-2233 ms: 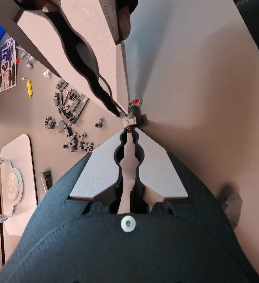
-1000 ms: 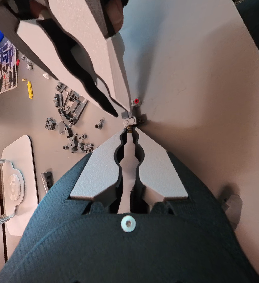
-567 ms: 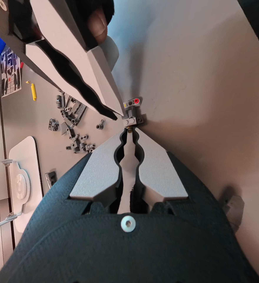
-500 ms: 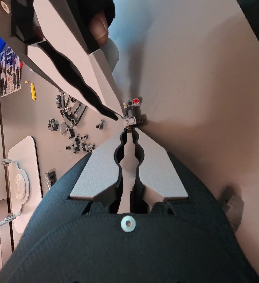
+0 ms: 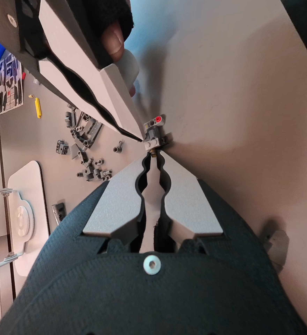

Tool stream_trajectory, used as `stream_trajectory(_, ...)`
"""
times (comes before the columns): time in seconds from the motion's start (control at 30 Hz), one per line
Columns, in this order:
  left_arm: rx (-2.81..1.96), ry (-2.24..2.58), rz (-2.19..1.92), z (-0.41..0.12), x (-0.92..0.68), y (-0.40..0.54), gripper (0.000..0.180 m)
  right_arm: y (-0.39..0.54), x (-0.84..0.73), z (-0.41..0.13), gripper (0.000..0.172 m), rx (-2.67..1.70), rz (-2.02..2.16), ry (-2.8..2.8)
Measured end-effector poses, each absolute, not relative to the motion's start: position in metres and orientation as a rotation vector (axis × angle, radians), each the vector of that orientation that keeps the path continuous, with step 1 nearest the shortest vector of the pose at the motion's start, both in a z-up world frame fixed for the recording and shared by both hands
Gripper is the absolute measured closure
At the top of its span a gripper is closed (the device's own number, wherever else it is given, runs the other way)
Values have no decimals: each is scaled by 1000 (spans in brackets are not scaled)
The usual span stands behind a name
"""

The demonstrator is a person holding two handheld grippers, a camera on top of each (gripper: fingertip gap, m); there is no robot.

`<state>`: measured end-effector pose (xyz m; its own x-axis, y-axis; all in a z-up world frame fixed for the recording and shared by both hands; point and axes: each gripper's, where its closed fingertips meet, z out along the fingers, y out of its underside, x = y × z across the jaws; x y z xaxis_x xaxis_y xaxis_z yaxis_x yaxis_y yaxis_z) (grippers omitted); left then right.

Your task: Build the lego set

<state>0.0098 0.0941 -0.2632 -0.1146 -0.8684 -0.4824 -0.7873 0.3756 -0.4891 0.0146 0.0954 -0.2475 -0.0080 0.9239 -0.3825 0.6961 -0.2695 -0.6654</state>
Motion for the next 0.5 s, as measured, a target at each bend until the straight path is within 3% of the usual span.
stream_trajectory(0.5, -1417, 1911, -135, -263, 12, 93, 175, 103, 17, -255, 172, -2005, 1070, -1682)
